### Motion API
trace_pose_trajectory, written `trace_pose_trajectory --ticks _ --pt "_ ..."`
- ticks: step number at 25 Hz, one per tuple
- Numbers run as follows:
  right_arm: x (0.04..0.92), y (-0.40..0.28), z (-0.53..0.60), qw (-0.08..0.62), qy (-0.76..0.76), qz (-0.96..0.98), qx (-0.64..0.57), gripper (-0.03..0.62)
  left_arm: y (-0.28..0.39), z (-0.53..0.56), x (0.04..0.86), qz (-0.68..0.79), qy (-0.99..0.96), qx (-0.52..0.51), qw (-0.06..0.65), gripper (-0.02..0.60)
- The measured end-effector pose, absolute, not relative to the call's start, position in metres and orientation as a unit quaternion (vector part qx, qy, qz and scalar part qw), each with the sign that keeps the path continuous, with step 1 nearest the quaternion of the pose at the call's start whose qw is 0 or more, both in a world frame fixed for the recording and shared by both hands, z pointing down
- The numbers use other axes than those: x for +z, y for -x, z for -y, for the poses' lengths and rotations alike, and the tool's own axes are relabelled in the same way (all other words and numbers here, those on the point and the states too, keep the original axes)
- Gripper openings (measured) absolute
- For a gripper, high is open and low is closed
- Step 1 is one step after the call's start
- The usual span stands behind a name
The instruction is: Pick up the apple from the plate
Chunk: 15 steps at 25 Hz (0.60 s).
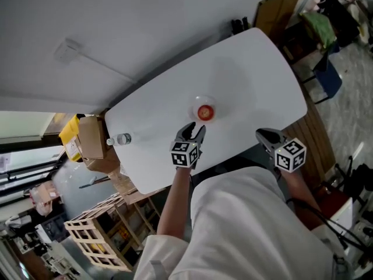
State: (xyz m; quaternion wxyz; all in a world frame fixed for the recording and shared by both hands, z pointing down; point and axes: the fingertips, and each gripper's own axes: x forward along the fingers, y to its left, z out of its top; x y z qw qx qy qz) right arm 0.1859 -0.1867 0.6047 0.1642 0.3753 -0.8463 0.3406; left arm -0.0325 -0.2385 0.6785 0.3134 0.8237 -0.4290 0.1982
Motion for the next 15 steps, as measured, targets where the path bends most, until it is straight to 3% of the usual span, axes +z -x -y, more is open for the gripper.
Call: trace_pose_trajectory --ticks 15 --pt "0.626 -0.204 0.209 0.18 -0.344 0.846 0.366 0.043 0.015 0.276 0.76 0.471 -0.764 0.292 0.33 0.324"
